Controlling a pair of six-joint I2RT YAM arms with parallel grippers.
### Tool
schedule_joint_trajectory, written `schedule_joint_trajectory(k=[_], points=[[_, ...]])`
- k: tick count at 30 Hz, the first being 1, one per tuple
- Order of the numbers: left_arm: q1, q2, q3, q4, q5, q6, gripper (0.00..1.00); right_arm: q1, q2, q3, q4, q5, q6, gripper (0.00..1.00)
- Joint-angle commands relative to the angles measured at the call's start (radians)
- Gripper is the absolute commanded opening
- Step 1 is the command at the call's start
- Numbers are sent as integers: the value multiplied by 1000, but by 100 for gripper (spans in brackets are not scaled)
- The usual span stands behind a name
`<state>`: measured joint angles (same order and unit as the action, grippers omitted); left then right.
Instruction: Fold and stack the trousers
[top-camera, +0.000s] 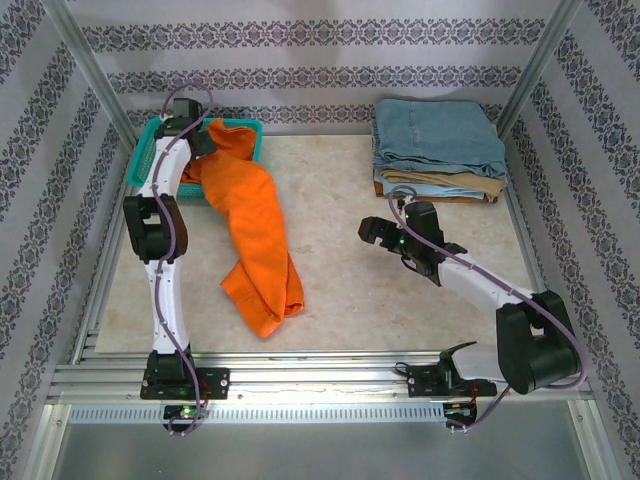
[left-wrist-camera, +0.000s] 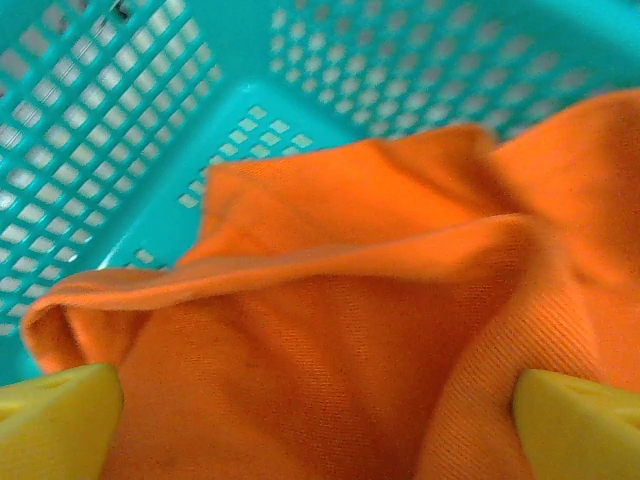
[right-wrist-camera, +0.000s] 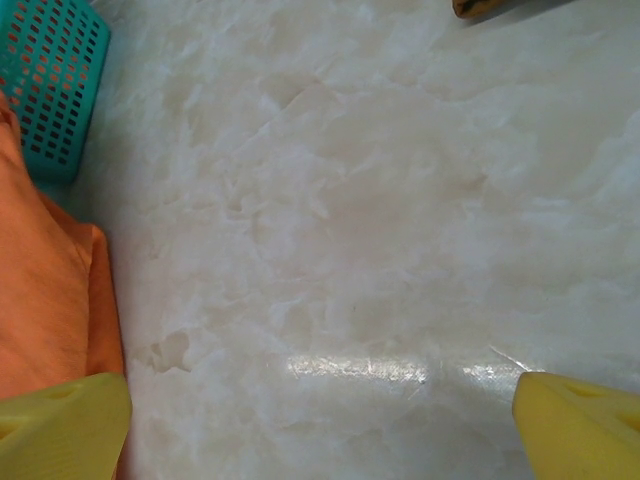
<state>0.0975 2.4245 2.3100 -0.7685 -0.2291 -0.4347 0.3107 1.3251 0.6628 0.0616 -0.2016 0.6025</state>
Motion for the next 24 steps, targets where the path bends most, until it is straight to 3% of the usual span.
schedule_joint_trajectory(k=[1,5,8,10,14,16,17,24], points=[[27,-20,12,-83,-70,-6,100,10,5,29,-10,-14,-18,98],[75,16,-14,-70,56,-38,100,12,9,29,-11,-4,-18,98],[85,42,-14,-54,119,-26,90,14,21,33,-12,-5,-19,98],[88,41,-42,-12,154,-12,75,13,25,36,-14,-2,-19,98],[93,65,-34,-2,197,-9,32,14,21,37,-23,11,-24,98],[94,67,-30,2,211,5,4,14,17,37,-26,19,-26,98],[93,64,-22,-1,215,12,0,14,16,36,-28,22,-26,98],[69,-121,-43,130,351,82,0,14,19,40,-25,23,-19,98]])
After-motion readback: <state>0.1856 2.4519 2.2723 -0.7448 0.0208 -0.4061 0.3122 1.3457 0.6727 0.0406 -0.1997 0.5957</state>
